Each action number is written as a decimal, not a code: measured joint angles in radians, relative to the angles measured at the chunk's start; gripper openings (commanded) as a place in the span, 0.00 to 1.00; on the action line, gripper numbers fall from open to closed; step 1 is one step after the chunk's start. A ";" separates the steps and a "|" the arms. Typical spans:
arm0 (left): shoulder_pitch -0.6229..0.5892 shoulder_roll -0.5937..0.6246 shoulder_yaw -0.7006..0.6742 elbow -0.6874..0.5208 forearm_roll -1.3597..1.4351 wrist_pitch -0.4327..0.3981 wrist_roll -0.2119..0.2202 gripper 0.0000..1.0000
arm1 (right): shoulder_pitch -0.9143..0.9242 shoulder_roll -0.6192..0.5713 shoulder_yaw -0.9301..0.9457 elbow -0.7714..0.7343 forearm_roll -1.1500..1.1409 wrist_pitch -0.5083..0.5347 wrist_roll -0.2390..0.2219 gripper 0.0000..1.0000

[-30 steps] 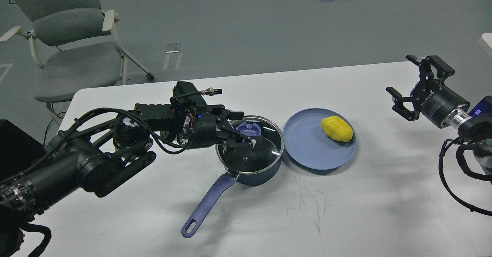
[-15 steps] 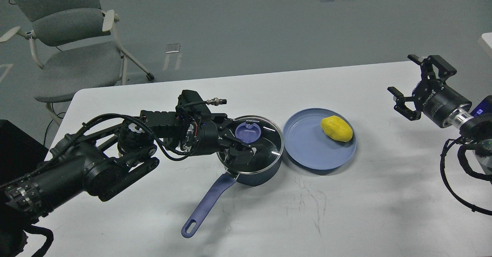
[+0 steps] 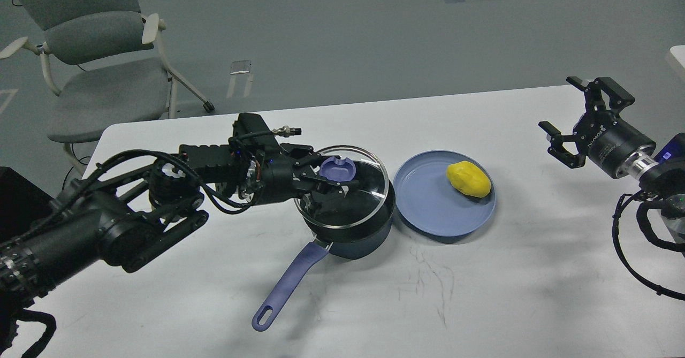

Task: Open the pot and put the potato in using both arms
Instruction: 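Lift the glass lid off the pot and lower it beside the pot, then release the lid and raise the left arm away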

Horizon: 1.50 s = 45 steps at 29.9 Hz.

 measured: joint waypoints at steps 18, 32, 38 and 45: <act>0.225 0.379 0.025 0.103 -0.282 0.201 0.000 0.51 | 0.002 -0.021 0.002 0.004 0.001 0.000 0.000 1.00; 0.429 0.366 0.027 0.202 -0.331 0.401 0.000 0.55 | 0.002 -0.022 0.002 0.004 0.001 0.000 0.000 1.00; 0.454 0.337 0.027 0.227 -0.331 0.420 0.000 0.65 | 0.001 -0.021 0.002 0.004 0.001 0.000 0.000 1.00; 0.456 0.307 0.038 0.256 -0.331 0.430 0.000 0.90 | 0.000 -0.023 0.001 0.004 0.000 0.000 0.000 1.00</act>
